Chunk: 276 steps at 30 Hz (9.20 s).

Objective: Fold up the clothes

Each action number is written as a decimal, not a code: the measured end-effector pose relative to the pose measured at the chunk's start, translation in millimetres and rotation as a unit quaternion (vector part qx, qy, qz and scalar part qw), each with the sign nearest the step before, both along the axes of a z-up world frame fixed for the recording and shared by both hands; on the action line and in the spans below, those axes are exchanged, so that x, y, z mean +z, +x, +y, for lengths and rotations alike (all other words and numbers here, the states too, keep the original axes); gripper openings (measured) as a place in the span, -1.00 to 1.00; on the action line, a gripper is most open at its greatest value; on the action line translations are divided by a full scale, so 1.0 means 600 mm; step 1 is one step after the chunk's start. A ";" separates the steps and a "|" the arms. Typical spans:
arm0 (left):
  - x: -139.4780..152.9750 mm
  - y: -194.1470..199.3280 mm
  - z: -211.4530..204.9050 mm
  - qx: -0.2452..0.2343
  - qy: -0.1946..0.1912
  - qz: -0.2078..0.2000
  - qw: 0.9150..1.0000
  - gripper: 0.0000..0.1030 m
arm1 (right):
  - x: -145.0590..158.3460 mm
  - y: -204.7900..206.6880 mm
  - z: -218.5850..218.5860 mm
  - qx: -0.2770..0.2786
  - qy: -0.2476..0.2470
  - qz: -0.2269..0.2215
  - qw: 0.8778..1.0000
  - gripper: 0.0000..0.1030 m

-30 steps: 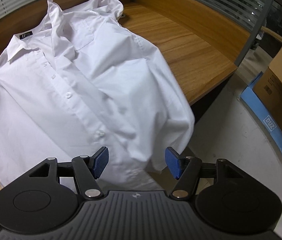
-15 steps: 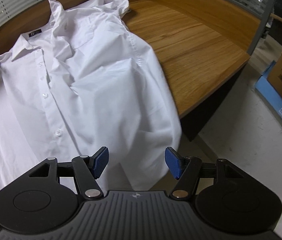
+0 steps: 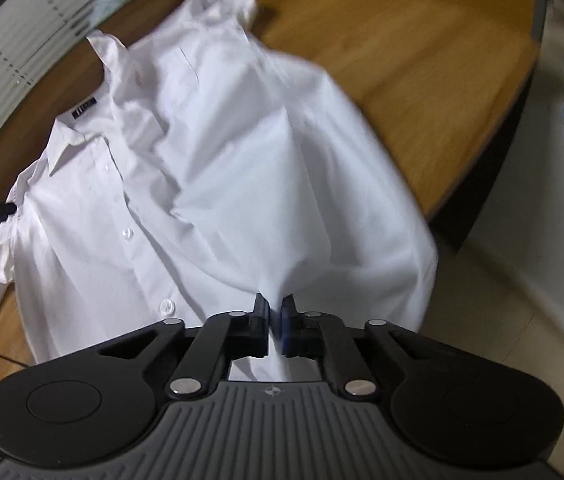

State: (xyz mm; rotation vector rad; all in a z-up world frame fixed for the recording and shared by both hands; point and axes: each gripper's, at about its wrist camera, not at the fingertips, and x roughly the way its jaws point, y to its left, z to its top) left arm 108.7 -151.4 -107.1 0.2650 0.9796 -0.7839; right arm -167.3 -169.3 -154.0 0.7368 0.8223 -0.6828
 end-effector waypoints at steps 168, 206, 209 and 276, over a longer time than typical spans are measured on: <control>-0.056 -0.291 0.062 0.433 0.099 0.028 0.896 -0.95 | 0.026 0.133 -0.309 0.273 -0.106 0.084 0.952 -0.99; -0.024 -0.088 0.198 0.592 -0.133 0.046 0.794 -0.21 | 0.040 0.285 -0.462 0.165 0.033 -0.011 0.986 -0.23; -0.037 -0.058 0.204 0.598 -0.151 0.058 0.785 -0.21 | 0.024 0.321 -0.472 0.156 0.055 -0.020 0.986 -0.21; 0.045 0.107 -0.111 0.134 -0.081 0.028 0.987 0.01 | 0.039 0.101 -0.017 0.155 -0.007 -0.009 0.988 -0.38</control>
